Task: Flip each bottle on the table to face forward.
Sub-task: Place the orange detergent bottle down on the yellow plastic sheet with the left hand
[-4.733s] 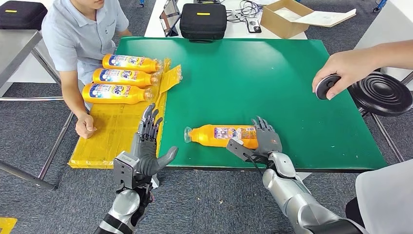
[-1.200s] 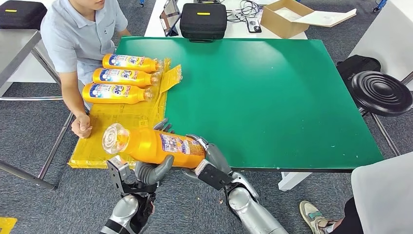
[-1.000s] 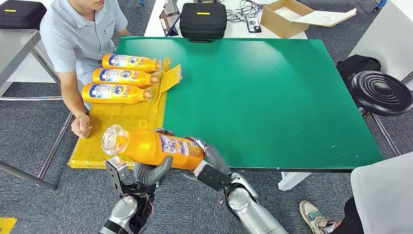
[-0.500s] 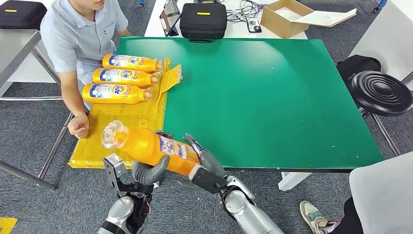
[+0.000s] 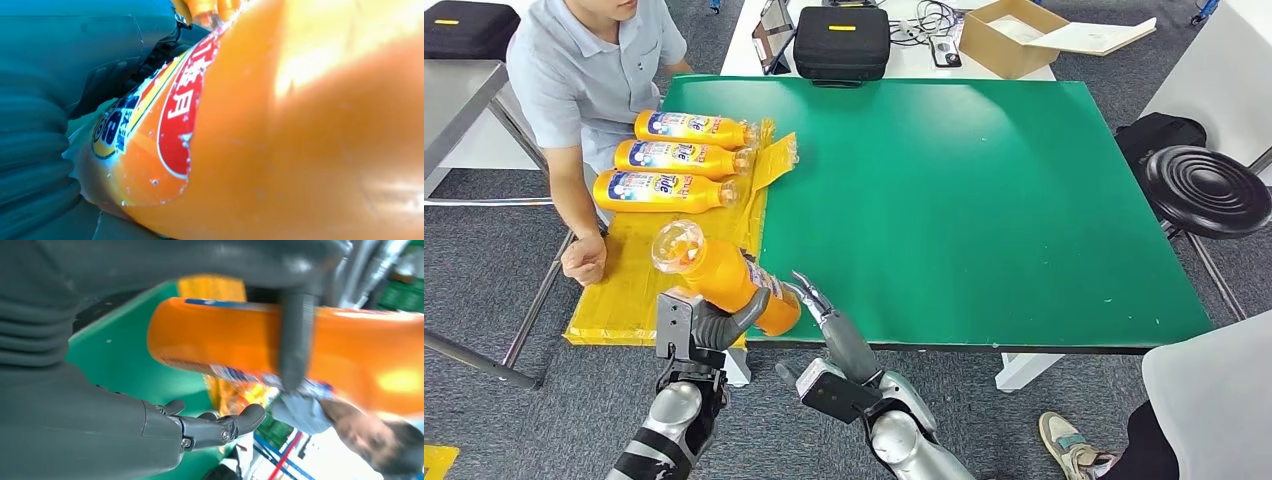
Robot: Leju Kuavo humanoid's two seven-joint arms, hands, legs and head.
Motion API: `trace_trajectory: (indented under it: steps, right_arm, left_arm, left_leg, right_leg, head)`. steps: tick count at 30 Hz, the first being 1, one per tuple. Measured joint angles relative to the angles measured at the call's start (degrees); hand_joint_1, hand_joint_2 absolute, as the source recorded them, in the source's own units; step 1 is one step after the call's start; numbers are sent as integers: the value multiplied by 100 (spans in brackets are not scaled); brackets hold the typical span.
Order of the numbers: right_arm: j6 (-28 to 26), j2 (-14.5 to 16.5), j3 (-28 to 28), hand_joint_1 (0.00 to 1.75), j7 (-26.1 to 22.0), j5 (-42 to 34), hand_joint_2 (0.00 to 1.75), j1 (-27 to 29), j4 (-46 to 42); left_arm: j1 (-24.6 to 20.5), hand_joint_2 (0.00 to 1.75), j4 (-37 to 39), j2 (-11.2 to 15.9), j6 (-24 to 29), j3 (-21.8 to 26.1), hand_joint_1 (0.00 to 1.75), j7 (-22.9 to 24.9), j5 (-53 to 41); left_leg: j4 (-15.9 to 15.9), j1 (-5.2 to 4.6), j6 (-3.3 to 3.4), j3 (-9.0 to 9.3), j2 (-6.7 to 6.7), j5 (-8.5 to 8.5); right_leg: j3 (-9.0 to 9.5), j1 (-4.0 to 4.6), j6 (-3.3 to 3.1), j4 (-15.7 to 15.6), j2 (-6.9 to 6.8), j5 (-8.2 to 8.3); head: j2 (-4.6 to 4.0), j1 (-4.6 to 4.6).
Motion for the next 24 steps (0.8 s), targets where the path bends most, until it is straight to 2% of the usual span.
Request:
trace_trajectory:
  steps: [6, 10, 14, 17, 21, 24]
  right_arm:
    - [-61, 16, -1, 0, -36, -61, 0, 87, -252]
    - [-78, 49, -57, 0, 2, -429, 0, 126, -401]
    - [-105, 139, -178, 0, 160, -781, 0, 140, -591]
    - [-132, 216, -202, 0, 245, -870, 0, 133, -651]
    - [-24, 299, -123, 0, 250, -917, 0, 131, -657]
    - [147, 306, 66, 0, 186, -1017, 0, 128, -703]
  left_arm:
    - [-75, 175, 131, 36, 74, 51, 175, -28, -72]
    - [-148, 175, 178, 81, 699, 123, 175, -192, -564]
    - [-357, 175, 347, 197, 1716, 289, 175, -302, -1661]
    - [-628, 175, 687, 264, 2312, 389, 175, -200, -2702]
    - [-1098, 175, 1464, 323, 2599, 570, 175, 212, -4140]
    - [-1459, 175, 2137, 357, 2611, 815, 175, 377, -4623]
  left_leg:
    - [0, -1, 0, -1, 0, 0]
    - [0, 0, 0, -2, 1, 0]
    - [0, 2, -3, 0, 0, 2]
    - [0, 5, -6, 0, -1, 6]
    - [0, 5, -6, 0, 0, 7]
    - [0, 5, -6, 0, 1, 8]
  right_leg:
    - [0, -1, 0, 0, 0, 0]
    - [-1, 0, 0, 0, 0, 0]
    - [-1, 3, 0, 0, 0, 0]
    - [1, 4, 0, 1, 0, 0]
    - [2, 4, 0, 3, 0, 2]
    - [2, 3, 0, 4, 0, 2]
  head:
    - [0, 0]
    - [0, 0]
    - [0, 0]
    - [0, 0]
    - [0, 1]
    - [0, 1]
